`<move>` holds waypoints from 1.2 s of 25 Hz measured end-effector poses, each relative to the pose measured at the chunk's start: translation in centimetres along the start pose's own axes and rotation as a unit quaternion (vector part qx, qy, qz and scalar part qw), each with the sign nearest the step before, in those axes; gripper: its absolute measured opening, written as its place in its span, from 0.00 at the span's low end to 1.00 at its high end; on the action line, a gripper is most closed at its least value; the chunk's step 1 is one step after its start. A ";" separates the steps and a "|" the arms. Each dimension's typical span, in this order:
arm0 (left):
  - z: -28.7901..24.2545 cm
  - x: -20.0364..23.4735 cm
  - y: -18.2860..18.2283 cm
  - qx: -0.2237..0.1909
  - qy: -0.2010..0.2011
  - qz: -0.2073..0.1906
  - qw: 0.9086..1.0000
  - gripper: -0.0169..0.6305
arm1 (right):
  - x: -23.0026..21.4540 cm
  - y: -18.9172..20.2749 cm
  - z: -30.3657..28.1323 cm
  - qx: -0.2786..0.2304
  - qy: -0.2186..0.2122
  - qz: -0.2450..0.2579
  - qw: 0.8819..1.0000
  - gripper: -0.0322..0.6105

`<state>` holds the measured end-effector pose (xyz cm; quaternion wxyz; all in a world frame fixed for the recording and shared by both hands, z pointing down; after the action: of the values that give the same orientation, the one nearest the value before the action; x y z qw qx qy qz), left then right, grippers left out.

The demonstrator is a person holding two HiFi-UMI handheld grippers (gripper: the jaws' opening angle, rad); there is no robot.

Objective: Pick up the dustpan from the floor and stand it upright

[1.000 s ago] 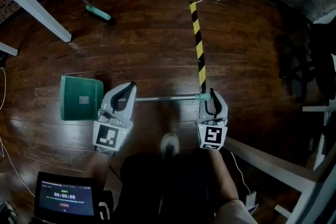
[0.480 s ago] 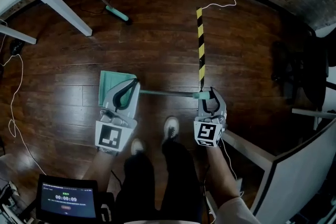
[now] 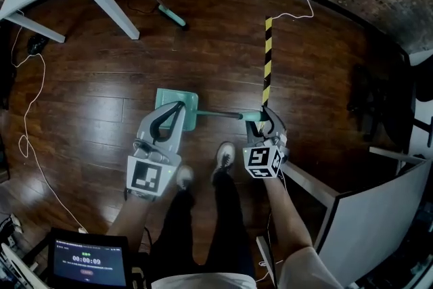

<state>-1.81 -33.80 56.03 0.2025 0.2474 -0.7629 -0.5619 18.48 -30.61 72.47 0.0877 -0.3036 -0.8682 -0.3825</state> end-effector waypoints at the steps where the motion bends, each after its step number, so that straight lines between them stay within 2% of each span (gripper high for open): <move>1: 0.4 0.4 -0.5 0.002 -0.003 0.001 1.000 0.03 | 0.4 -0.8 -0.1 0.002 -0.010 0.007 1.000 0.37; 8: 3.8 3.2 -4.0 -0.001 -0.028 0.005 1.000 0.03 | 4.7 -7.3 -0.2 0.019 -0.101 0.047 0.994 0.43; 10: 4.9 3.5 -4.9 -0.004 -0.032 0.007 0.999 0.03 | 6.0 -8.8 0.3 0.019 -0.137 0.018 0.990 0.49; 13: 6.6 4.1 -6.6 -0.007 -0.042 0.010 0.999 0.03 | 7.0 -11.2 1.7 0.005 -0.171 -0.030 0.985 0.52; 16: 7.7 4.4 -8.0 -0.012 -0.048 0.004 0.999 0.03 | 6.9 -13.2 3.3 -0.013 -0.178 -0.056 0.982 0.52; 20: 8.9 4.8 -9.0 -0.016 -0.050 0.012 0.999 0.03 | 6.0 -14.9 5.6 -0.027 -0.164 -0.090 0.982 0.51; 23: 10.2 5.3 -9.8 -0.026 -0.051 0.013 0.998 0.03 | 4.9 -16.5 8.0 -0.056 -0.138 -0.109 0.983 0.43; 26: 11.2 5.3 -11.6 -0.033 -0.043 0.004 0.999 0.03 | 3.0 -19.0 12.0 -0.105 -0.113 -0.138 0.978 0.34; 28: 11.8 5.0 -14.0 -0.035 -0.031 -0.005 0.999 0.03 | 0.9 -20.9 15.5 -0.137 -0.089 -0.153 0.975 0.23; 29: 12.1 4.9 -15.2 -0.036 -0.025 -0.007 0.999 0.03 | 0.0 -22.0 17.4 -0.156 -0.075 -0.156 0.972 0.13; 30: 12.5 4.8 -16.0 -0.038 -0.021 -0.006 0.999 0.03 | -0.7 -23.2 19.2 -0.180 -0.063 -0.156 0.969 0.07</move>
<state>-10.55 -31.23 37.27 0.1925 0.2325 -0.7437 -0.5965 6.77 -29.29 44.75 -0.0838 -0.1988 -0.8257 -0.5212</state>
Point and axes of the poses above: the fingertips, and each gripper's own axes: z backward along the fingers, x to its left, y out of its underside, the point moved 1 cm from there along z, backward along the fingers, and after that the axes turned 7 degrees about x, right-handed, at the moved point
